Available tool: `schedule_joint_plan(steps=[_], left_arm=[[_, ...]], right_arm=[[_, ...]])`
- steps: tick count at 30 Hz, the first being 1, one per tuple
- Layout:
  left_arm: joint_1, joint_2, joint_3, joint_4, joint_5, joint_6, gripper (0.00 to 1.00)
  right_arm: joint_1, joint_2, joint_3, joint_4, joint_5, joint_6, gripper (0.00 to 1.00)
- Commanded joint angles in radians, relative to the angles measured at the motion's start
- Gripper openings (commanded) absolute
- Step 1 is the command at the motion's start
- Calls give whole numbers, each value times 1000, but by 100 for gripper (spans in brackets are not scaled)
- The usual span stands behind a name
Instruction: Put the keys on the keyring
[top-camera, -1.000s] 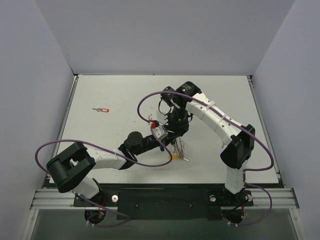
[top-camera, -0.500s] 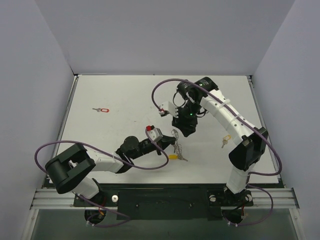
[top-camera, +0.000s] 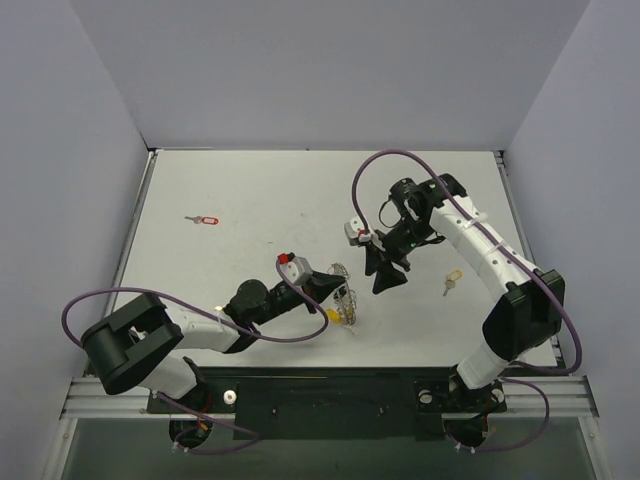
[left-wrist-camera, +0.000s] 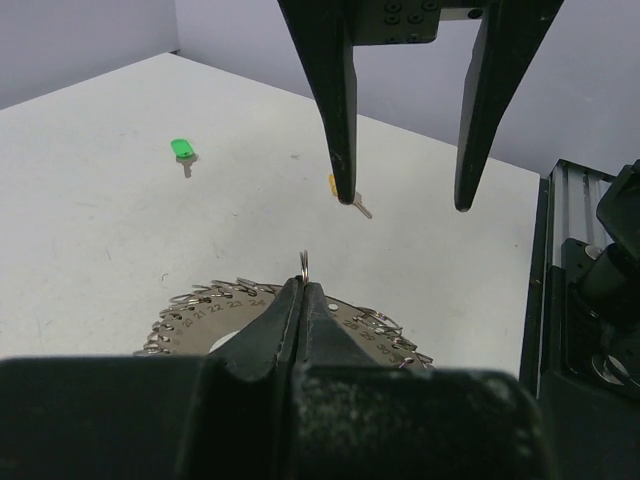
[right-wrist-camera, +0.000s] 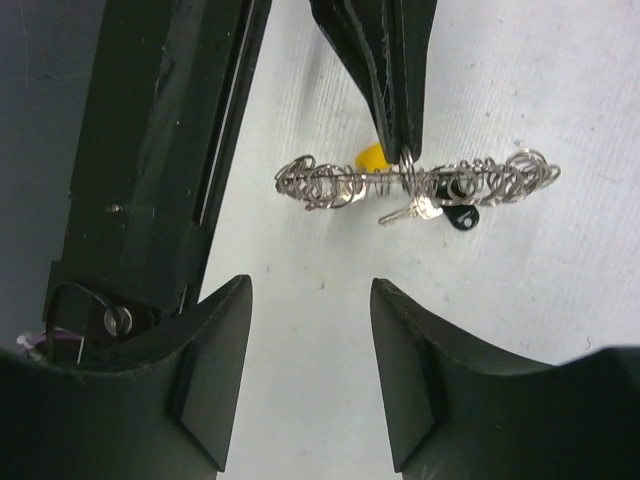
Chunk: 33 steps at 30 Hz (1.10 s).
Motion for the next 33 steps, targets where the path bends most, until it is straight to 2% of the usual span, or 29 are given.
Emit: schedule_joint_plan(steps=[1,14,24,31,33], left_arm=[[-1,-20,7,205,-10,-40,0],[1,-1,22,234,-5,-54,0],[1,-3,24,233,-6,-48,0],[-1,-8,21,234,-8,-51,0],[-1,-8,21,234,-10,-51,0]], right_arm=[[6,49,35,-3,-145,-58,45],[37,155,104,0,-155,-32,38],[69,180,109,0,-148,-35,24],[83,189,107,-2,-143,-38,10],[84,194,109,0,-143,-38,9]])
